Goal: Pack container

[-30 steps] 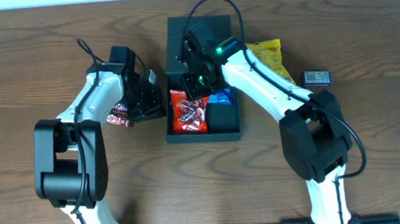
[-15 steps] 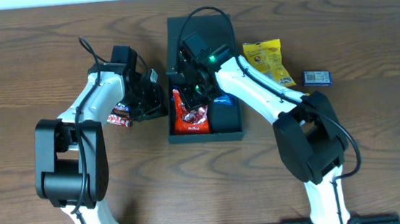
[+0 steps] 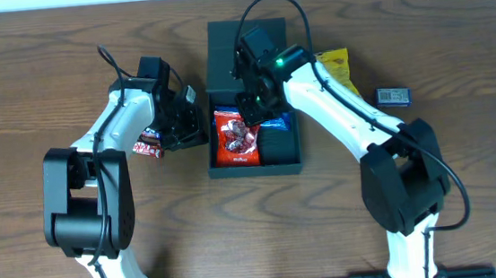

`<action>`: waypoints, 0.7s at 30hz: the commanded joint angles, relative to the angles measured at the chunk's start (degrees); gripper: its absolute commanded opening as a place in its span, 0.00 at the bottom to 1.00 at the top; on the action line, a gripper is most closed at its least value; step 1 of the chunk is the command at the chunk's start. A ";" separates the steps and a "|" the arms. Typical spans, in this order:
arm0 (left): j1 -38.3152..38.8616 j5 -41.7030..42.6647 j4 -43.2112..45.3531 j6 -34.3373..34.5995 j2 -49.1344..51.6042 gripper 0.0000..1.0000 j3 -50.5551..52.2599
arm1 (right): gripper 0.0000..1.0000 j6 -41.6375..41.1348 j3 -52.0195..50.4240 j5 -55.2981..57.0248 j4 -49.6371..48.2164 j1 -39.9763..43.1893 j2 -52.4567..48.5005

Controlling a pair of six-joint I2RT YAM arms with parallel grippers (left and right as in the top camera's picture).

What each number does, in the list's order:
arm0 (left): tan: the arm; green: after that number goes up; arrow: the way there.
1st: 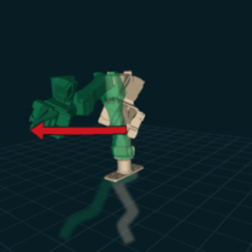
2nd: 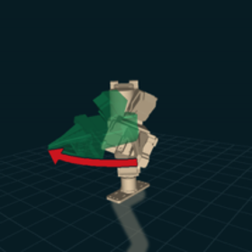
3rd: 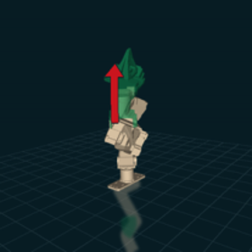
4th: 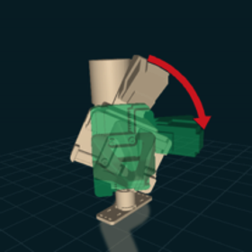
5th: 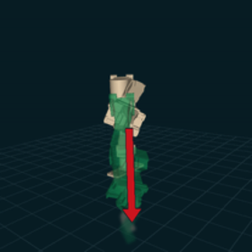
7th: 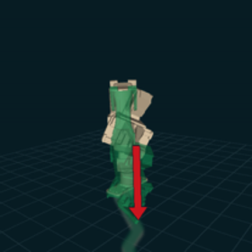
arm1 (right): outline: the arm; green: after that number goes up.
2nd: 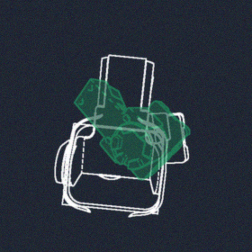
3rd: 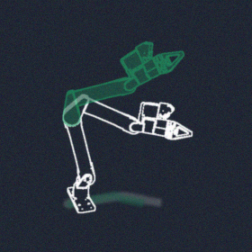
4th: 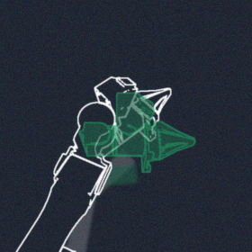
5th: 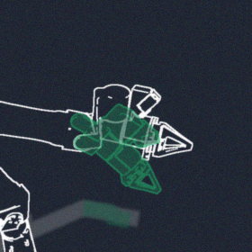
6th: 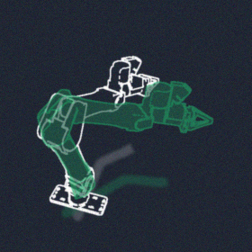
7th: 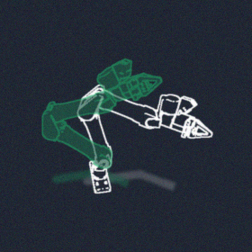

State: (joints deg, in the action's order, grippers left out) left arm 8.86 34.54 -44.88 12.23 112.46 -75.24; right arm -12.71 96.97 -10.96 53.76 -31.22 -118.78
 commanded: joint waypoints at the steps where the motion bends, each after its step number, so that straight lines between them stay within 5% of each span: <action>1: 0.17 1.09 0.02 0.68 0.24 0.06 0.26 | 0.01 -0.13 -2.91 1.53 -1.49 -0.15 0.20; 21: 0.17 1.09 1.25 1.55 0.24 0.06 0.26 | 0.01 -1.38 -8.09 -3.06 -10.25 -1.40 -3.48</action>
State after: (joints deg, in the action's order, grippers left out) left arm 8.86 34.54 -43.70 13.32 112.46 -75.24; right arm -13.43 89.38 -12.51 43.64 -31.90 -121.14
